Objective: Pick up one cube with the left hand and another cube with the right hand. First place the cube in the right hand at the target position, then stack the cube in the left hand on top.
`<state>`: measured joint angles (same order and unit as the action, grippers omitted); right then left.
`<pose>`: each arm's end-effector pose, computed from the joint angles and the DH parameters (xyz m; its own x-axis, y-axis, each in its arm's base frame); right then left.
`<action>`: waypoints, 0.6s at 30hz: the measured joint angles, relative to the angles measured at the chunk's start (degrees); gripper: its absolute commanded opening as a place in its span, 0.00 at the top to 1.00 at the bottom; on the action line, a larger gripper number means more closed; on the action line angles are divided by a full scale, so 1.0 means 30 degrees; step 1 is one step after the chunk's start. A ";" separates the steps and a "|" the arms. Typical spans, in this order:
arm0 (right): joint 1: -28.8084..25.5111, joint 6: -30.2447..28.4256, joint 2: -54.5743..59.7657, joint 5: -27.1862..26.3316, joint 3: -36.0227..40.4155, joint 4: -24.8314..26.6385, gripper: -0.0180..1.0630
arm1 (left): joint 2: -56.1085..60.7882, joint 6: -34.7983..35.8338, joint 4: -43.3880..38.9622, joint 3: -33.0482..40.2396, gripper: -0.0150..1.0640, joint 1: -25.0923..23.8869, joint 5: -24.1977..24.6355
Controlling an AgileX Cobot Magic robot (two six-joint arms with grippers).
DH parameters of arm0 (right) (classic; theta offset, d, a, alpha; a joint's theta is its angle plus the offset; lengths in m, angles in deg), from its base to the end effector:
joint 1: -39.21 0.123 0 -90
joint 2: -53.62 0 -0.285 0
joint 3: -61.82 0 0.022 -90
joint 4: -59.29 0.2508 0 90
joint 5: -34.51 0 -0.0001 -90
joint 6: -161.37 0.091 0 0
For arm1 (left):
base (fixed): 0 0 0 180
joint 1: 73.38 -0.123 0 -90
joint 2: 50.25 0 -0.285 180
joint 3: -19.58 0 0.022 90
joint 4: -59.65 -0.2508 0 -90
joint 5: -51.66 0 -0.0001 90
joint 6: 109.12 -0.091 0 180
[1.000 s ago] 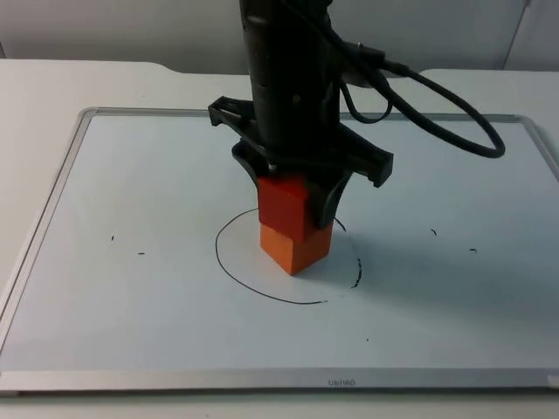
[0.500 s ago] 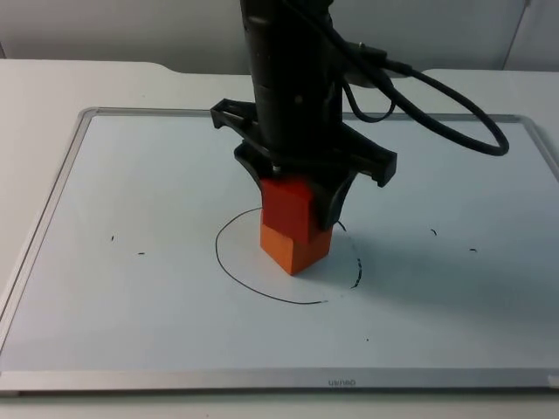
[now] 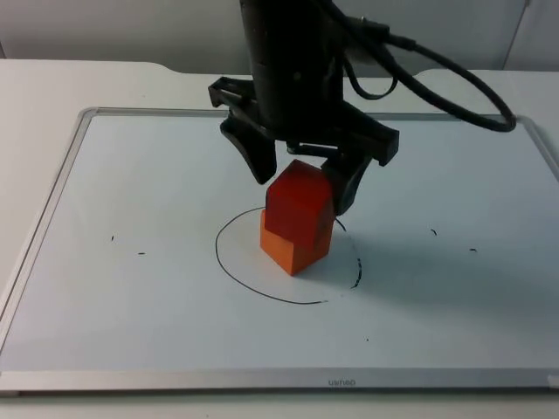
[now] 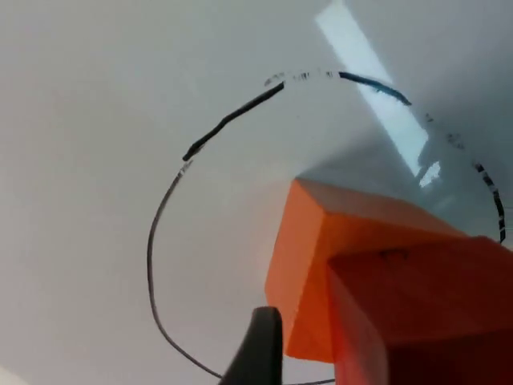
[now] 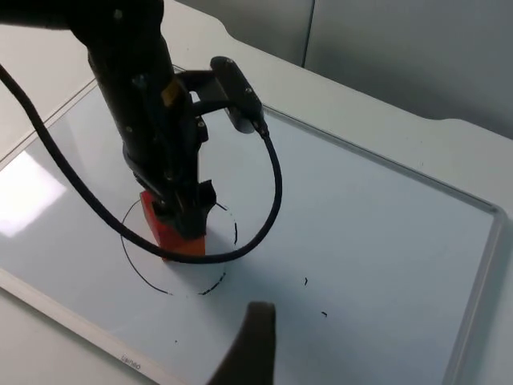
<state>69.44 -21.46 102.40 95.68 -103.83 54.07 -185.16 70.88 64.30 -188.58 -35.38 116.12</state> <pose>0.0909 0.0446 0.4193 -0.4420 -0.3652 -0.8193 -0.4883 0.8642 -0.1218 0.3596 -0.2894 0.1839 -0.8000 0.5806 -0.1515 0.5952 0.7998 -0.0776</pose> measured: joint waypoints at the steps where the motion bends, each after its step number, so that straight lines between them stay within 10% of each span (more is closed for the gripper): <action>1: 0.0000 0.0000 0.0000 0.0000 0.0000 0.0000 0.23 | 0.0236 0.0000 -0.0084 0.0000 0.26 0.0000 0.0000; 18: 0.0000 -0.0552 0.0000 -0.1258 0.0000 -0.0043 0.23 | 0.6899 0.0000 -0.1153 0.0000 0.26 0.0000 0.0911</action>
<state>69.44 -23.12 102.40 91.90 -103.83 53.94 -164.47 70.88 60.84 -188.58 -35.38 118.85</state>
